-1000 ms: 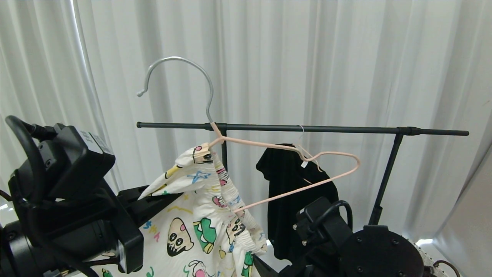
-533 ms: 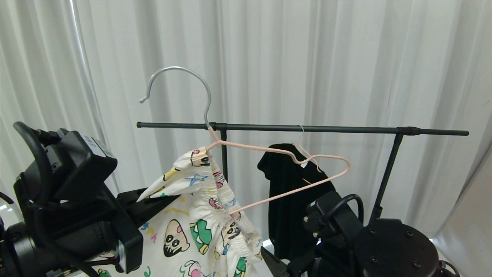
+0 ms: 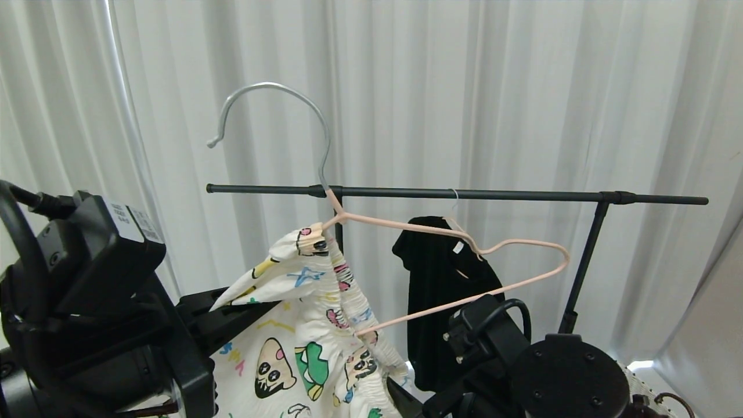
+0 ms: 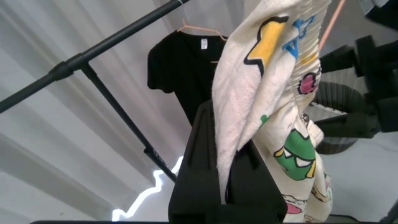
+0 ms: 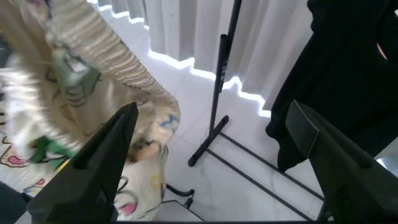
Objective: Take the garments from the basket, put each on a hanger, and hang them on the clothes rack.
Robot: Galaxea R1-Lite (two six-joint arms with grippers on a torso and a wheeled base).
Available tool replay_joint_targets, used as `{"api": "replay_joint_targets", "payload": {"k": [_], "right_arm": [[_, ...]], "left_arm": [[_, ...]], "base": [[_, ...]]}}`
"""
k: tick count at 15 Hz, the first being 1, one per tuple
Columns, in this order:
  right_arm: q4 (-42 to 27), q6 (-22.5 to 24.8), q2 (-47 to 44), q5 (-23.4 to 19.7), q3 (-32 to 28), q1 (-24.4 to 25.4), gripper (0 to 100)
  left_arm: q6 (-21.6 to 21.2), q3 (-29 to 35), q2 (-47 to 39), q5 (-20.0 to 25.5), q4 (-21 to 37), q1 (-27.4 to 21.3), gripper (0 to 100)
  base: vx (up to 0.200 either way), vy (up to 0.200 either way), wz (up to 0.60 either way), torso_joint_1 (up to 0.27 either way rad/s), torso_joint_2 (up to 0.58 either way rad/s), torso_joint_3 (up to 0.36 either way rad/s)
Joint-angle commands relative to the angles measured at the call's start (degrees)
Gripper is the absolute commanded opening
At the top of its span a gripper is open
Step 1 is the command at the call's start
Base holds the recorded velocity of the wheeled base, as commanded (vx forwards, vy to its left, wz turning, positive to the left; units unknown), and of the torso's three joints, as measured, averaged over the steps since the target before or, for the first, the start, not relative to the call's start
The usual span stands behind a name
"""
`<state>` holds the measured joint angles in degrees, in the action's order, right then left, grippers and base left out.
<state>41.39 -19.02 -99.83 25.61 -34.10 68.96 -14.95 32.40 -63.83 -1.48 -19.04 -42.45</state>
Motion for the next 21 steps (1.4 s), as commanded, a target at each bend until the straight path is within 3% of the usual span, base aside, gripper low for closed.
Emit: {"api": "replay_joint_targets", "payload": {"k": [1, 5, 13, 16, 19, 21], "right_arm": [[0.01, -0.05, -0.45, 0.05, 0.43, 0.03, 100], [0.01, 1.53, 0.16, 0.23, 3.16, -1.64, 100], [1.15, 6.54, 7.54, 0.67, 8.17, -12.98, 100], [2.47, 7.94, 7.9, 0.67, 8.7, -15.17, 100], [2.73, 8.56, 7.9, 0.67, 8.78, -16.14, 100], [2.82, 8.65, 8.07, 0.67, 8.87, -16.84, 100]], "left_arm": [[0.36, 0.03, 0.81, -0.02, -0.03, -0.09, 0], [0.8, 0.29, 1.16, -0.11, -0.03, 0.26, 0], [1.06, -4.98, 6.35, -0.28, -0.03, 3.69, 0], [-4.83, -7.71, 7.58, -0.28, 0.06, 3.69, 0], [-6.76, -9.64, 6.7, -0.28, 0.06, 4.13, 0], [-9.14, -10.52, 6.7, -0.19, 0.06, 7.47, 0]], "base": [[0.0, 0.0, 0.0, 0.0, 0.0, 0.0], [0.0, 0.0, 0.0, 0.0, 0.0, 0.0], [0.0, 0.0, 0.0, 0.0, 0.0, 0.0], [0.0, 0.0, 0.0, 0.0, 0.0, 0.0], [0.0, 0.0, 0.0, 0.0, 0.0, 0.0], [0.0, 0.0, 0.0, 0.0, 0.0, 0.0]]}}
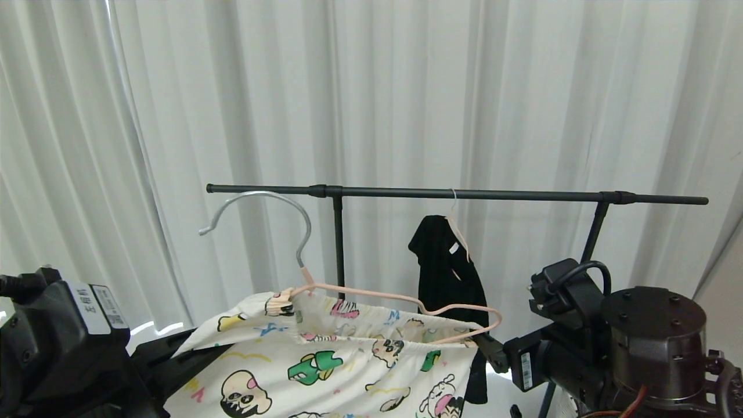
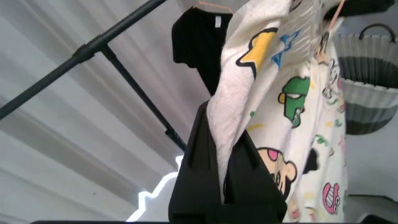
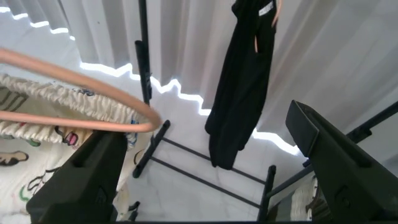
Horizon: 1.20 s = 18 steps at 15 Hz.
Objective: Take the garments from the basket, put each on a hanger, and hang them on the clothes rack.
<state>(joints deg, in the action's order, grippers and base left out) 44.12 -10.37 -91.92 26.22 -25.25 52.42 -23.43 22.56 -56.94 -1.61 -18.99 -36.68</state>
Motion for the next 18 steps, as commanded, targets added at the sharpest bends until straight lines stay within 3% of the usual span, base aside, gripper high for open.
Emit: {"api": "replay_joint_targets", "payload": {"k": [1, 9, 14, 15, 17, 18], "right_arm": [[0.0, 0.0, 0.34, 0.06, 0.02, -0.39, 100], [0.0, 1.67, 0.6, -0.03, 0.02, -2.67, 100], [0.09, 4.4, 1.48, -0.82, -0.68, -2.85, 100], [0.09, 5.98, 2.18, -1.96, -1.12, -2.67, 100], [-0.35, 10.9, 4.64, -6.97, -2.44, -0.21, 100], [-0.52, 12.31, 4.91, -7.24, -2.79, 2.25, 100]], "left_arm": [[-1.09, -0.68, -0.19, 0.03, 0.01, 2.67, 0], [-1.53, -1.21, -0.36, 0.2, 0.01, 4.78, 0], [-4.43, -2.97, -2.03, -0.15, 0.01, 7.06, 0], [-5.4, -2.88, -3.44, -0.76, 0.01, 7.15, 0], [-5.05, -1.3, -7.92, -9.03, 0.01, 6.45, 0], [-3.46, 0.11, -9.06, -9.29, -0.08, 5.39, 0]], "base": [[0.0, 0.0, 0.0, 0.0, 0.0, 0.0], [0.0, 0.0, 0.0, 0.0, 0.0, 0.0], [0.0, 0.0, 0.0, 0.0, 0.0, 0.0], [0.0, 0.0, 0.0, 0.0, 0.0, 0.0], [0.0, 0.0, 0.0, 0.0, 0.0, 0.0], [0.0, 0.0, 0.0, 0.0, 0.0, 0.0]]}}
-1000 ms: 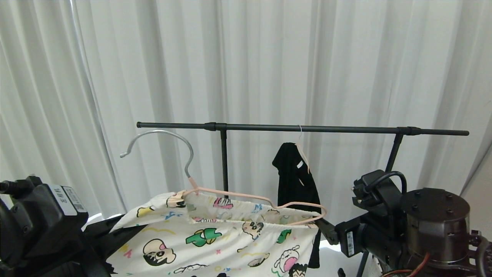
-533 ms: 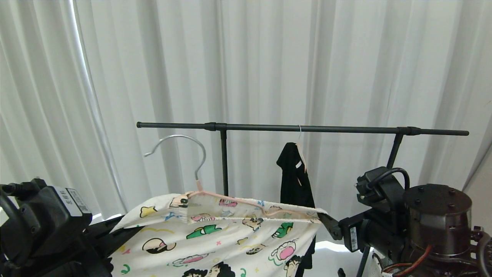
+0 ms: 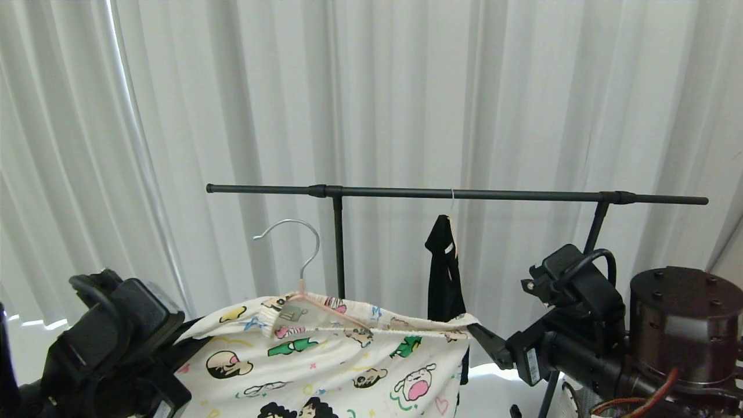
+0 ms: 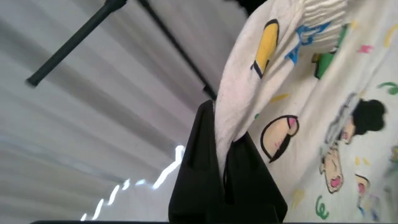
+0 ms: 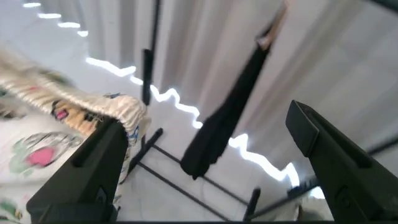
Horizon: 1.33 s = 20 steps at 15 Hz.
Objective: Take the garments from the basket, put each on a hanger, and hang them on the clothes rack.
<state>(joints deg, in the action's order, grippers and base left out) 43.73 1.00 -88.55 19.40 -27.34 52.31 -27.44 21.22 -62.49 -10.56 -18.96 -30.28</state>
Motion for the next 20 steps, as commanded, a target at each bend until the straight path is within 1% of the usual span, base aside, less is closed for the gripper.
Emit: {"api": "replay_joint_targets", "payload": {"k": [1, 2, 3, 4, 5, 6, 8, 11, 12, 14, 15, 16, 17, 20], "right_arm": [[-0.13, 1.11, 1.54, -0.41, -0.69, 5.08, 100], [-0.22, 1.2, 1.36, -0.5, -0.52, 7.19, 100], [-0.4, 1.2, 1.28, -0.59, -0.43, 8.16, 100], [-2.42, 1.29, 1.36, -1.29, -0.61, 10.36, 100], [-2.95, 1.46, 1.45, -1.99, -0.69, 10.8, 100], [-4.18, 3.13, 1.98, -5.16, -0.69, 11.06, 100], [-5.58, 5.59, 2.16, -7.27, -1.4, 11.06, 100], [-9.36, 7.09, 2.16, -8.94, -4.74, 10.88, 100], [-11.91, 7.97, 2.16, -10.78, -6.49, 10.8, 100], [-16.22, 9.55, 2.16, -14.39, -8.6, 10.8, 100], [-17.62, 10.16, 2.07, -15.88, -9.13, 10.88, 100], [-21.14, 10.87, 1.98, -18.78, -10.8, 10.97, 100], [-23.69, 10.87, 1.89, -20.01, -11.86, 10.97, 100], [-28.35, 10.69, 1.63, -21.77, -13.88, 10.97, 100]], "left_arm": [[3.1, 2.42, -4.13, -0.34, -0.12, -2.24, 0], [5.64, 3.03, -4.31, -0.52, -0.12, -3.47, 0], [7.05, 3.21, -4.31, -0.43, -0.12, -4.08, 0], [9.86, 3.39, -3.87, -0.52, -0.12, -5.4, 0], [10.48, 3.39, -3.69, -0.52, -0.2, -5.75, 0], [11.8, 3.3, -3.25, -0.52, -0.99, -6.54, 0], [12.06, 3.12, -3.17, -0.52, -1.17, -7.95, 0], [12.15, 1.54, -2.2, -0.34, -1.26, -13.58, 0], [12.15, 0.13, -1.23, -0.34, -1.43, -17.79, 0], [11.88, -0.92, -0.18, -0.34, -2.31, -23.6, 0], [11.8, -1.01, 0.17, -0.34, -2.4, -24.91, 0], [11.71, -0.92, 0.61, -0.34, -2.4, -27.11, 0], [11.62, -0.92, 0.88, -0.34, -2.4, -27.55, 0], [9.86, -0.92, 1.67, -0.34, -2.4, -27.73, 0]], "base": [[0.0, 0.0, 0.0, 0.0, 0.0, 0.0], [0.0, 0.0, 0.0, 0.0, 0.0, 0.0], [0.0, 0.0, 0.0, 0.0, 0.0, 0.0], [0.0, 0.0, 0.0, 0.0, 0.0, 0.0], [0.0, 0.0, 0.0, 0.0, 0.0, 0.0], [0.0, 0.0, 0.0, 0.0, 0.0, 0.0], [0.0, 0.0, 0.0, 0.0, 0.0, 0.0], [0.0, 0.0, 0.0, 0.0, 0.0, 0.0], [0.0, 0.0, 0.0, 0.0, 0.0, 0.0], [0.0, 0.0, 0.0, 0.0, 0.0, 0.0], [0.0, 0.0, 0.0, 0.0, 0.0, 0.0], [0.0, 0.0, 0.0, 0.0, 0.0, 0.0], [0.0, 0.0, 0.0, 0.0, 0.0, 0.0], [0.0, 0.0, 0.0, 0.0, 0.0, 0.0]]}}
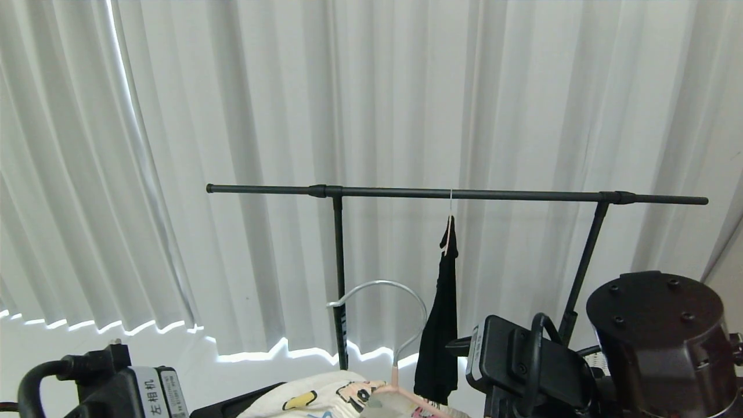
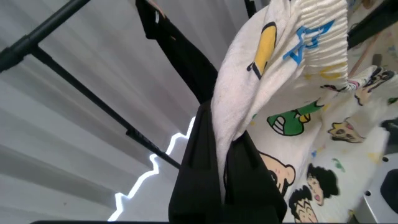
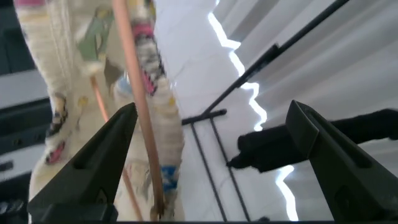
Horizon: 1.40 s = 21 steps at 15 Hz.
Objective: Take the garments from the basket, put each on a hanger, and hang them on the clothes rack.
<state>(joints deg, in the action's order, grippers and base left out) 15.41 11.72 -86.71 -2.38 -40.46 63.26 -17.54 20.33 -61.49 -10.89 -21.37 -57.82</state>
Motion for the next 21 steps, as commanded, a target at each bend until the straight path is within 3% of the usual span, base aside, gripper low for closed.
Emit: {"api": "replay_joint_targets", "payload": {"k": [1, 11, 12, 21], "right_arm": [[-0.12, -0.11, -0.3, -0.17, -0.67, 0.02, 100], [0.06, -0.29, -1.62, -1.67, -0.94, 1.25, 100], [0.06, -0.29, -1.62, -1.67, -0.85, 1.25, 0], [1.82, -0.2, -1.62, -1.31, -0.76, 1.17, 0]], "left_arm": [[-0.04, -0.03, 0.84, -0.01, 0.01, -0.19, 0], [-0.12, 0.41, 1.11, -0.01, -0.78, -0.19, 0], [-0.04, 0.41, 1.11, -0.01, -0.78, -0.19, 0], [-0.21, 0.23, 0.84, -0.28, -0.78, -0.1, 0]], "base": [[0.0, 0.0, 0.0, 0.0, 0.0, 0.0], [0.0, 0.0, 0.0, 0.0, 0.0, 0.0], [0.0, 0.0, 0.0, 0.0, 0.0, 0.0], [0.0, 0.0, 0.0, 0.0, 0.0, 0.0]]}}
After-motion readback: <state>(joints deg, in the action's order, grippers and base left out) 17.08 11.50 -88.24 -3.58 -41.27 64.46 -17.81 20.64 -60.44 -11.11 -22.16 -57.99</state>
